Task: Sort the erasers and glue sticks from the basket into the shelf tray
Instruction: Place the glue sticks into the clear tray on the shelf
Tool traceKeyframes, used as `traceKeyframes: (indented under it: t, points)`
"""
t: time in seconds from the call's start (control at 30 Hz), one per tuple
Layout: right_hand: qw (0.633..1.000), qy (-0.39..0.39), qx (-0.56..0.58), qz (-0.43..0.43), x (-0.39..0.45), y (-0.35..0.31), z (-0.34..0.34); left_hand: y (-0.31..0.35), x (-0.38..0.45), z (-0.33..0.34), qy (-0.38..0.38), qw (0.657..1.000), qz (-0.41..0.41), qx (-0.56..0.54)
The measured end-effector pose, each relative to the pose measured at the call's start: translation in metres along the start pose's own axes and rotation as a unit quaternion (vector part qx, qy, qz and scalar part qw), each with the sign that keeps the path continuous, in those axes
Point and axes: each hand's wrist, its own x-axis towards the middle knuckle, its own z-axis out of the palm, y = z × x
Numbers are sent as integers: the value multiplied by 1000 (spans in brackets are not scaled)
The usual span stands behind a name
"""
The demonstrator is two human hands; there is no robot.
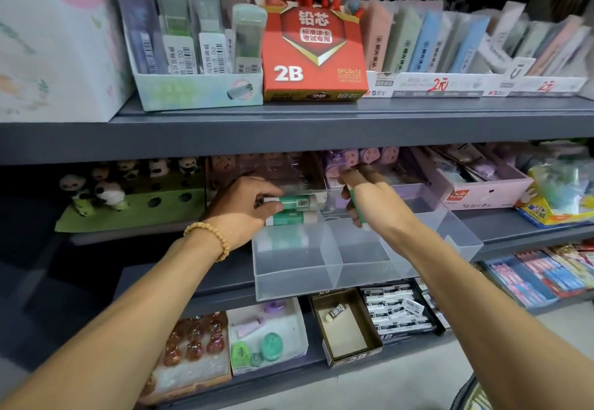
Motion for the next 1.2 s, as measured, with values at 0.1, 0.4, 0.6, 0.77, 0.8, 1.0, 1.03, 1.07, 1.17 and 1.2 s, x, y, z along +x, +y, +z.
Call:
traceKeyframes:
  t: [0.1, 0.4, 0.6, 0.77, 0.8, 1.0, 1.03, 1.07, 1.17, 1.2]
  points:
    - [998, 37, 39, 22, 2, 4, -4, -7, 7, 3, -6, 999, 10, 36]
    - [986, 82, 148, -8, 6, 5, -12, -15, 11, 9, -6, 995, 66, 73]
    - [999, 18, 32, -33, 5, 8, 2, -18, 7, 3, -12, 996, 60, 70]
    - [997, -44, -23, -54, 15, 12, 23, -17, -12, -6, 65, 994, -40, -80]
    - [995, -53, -57, -65, 18, 12, 27, -16, -16, -7, 71, 991, -62, -99]
    - [959, -69, -257, -99, 32, 10, 41, 3, -33, -10, 110, 966, -137, -190]
    - [958, -66, -264, -96, 30, 9, 41, 7, -36, -11, 114, 962, -150, -199]
    - [959, -58, -262, -94, 25, 7, 39, 12, -40, -13, 116, 958, -160, -206]
    - [967, -11, -228, -109, 5, 3, 24, 37, -56, -19, 113, 953, -163, -227]
    - [970, 0, -214, -116, -4, 2, 16, 47, -63, -20, 110, 951, -164, -236]
